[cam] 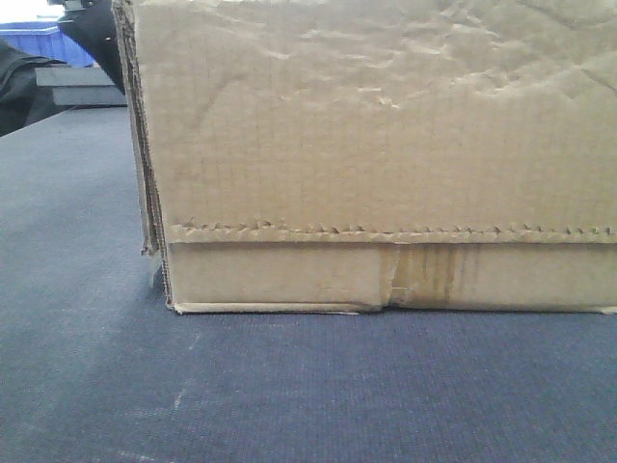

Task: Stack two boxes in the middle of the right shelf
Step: 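Grip opposite walls of the plain box with both grippers and lift, then hold the stacked boxes raised and drive the base away from the table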

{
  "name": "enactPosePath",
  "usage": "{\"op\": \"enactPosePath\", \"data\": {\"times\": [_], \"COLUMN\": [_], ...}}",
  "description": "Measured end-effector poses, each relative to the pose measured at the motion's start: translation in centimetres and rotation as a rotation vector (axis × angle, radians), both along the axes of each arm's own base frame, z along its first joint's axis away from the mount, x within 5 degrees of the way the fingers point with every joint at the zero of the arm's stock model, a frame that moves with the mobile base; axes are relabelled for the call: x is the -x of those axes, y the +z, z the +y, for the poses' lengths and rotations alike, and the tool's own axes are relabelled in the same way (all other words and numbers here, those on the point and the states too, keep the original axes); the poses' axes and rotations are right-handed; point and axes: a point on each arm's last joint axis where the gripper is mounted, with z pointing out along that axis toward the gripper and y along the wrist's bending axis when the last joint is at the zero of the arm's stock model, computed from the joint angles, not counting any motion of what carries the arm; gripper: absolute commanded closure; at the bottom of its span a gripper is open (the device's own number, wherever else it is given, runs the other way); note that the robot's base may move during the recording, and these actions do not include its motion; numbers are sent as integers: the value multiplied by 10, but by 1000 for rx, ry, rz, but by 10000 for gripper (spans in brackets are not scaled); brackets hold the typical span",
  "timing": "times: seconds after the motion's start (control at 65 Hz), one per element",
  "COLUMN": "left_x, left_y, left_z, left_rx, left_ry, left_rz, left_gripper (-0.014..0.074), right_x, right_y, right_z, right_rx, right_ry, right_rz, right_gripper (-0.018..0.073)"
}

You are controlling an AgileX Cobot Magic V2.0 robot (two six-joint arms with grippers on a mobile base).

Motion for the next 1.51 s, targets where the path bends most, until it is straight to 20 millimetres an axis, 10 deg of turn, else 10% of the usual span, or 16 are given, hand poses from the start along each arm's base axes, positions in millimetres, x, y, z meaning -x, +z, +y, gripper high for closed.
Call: {"op": "enactPosePath", "data": {"times": [0.215, 0.615, 1.123, 1.508], "left_x": [1, 13, 84, 100], "left_y": [0, 22, 150, 171], "left_z": [-3, 4, 43, 50], "left_rx": [21, 32, 131, 162], "left_ry": [-1, 15, 45, 46], "left_rz": [9, -39, -401, -456], "left_gripper": [708, 708, 708, 708], "right_x": [-5, 8, 62, 75], "right_y": [-10, 3, 125, 155], "right_z": [4, 5, 7, 6], "right_rx": [-18, -30, -161, -170], "right_ry": [7, 25, 57, 77], "right_rz": [42, 43, -308, -364], "right_gripper": [726, 713, 713, 713]}}
